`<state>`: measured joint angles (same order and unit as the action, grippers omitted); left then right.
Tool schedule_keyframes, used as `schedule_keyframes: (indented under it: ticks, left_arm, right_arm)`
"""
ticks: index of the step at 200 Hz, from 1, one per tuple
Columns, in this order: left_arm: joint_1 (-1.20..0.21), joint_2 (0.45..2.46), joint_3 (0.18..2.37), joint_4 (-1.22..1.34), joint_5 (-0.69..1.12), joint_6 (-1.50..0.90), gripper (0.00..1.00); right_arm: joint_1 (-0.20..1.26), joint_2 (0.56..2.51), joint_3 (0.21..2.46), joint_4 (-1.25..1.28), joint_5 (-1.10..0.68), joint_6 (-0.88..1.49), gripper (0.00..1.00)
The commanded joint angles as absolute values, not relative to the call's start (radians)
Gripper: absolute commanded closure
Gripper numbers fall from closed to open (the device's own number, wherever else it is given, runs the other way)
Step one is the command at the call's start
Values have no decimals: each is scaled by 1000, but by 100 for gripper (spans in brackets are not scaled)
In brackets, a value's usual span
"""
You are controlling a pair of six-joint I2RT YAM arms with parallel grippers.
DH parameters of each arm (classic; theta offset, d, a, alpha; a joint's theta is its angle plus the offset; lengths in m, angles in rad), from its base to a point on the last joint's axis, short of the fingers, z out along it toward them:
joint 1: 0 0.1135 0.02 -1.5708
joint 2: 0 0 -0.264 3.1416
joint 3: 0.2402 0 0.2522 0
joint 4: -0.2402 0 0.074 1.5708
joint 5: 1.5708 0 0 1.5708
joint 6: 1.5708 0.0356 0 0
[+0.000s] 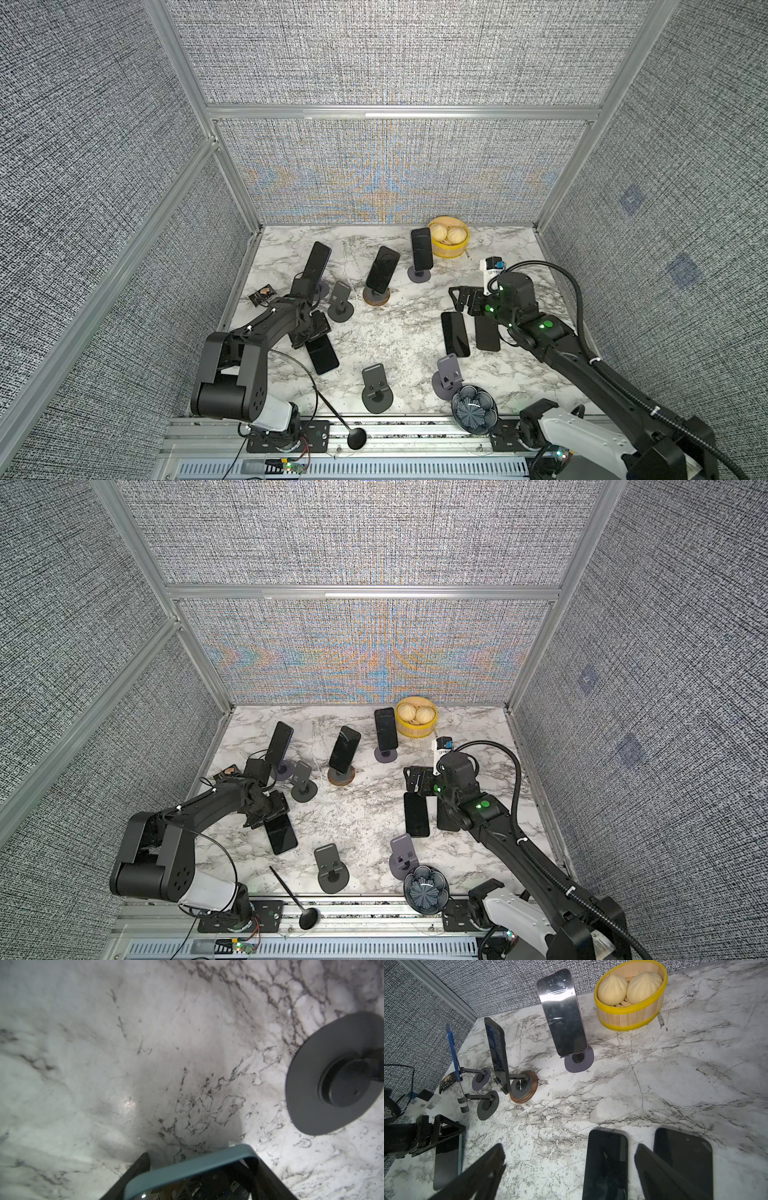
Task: Remove the phone from the phone stand
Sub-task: Place the phone at the bottom-left of the table.
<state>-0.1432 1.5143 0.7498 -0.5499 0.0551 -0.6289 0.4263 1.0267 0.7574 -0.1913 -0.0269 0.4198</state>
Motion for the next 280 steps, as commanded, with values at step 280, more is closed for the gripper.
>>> schedule_keyframes:
  ticks: [280]
  left_arm:
    - [-143,1478,705,-590,90,-641,25]
  right_arm:
    - [434,1566,1085,72,-62,311,1]
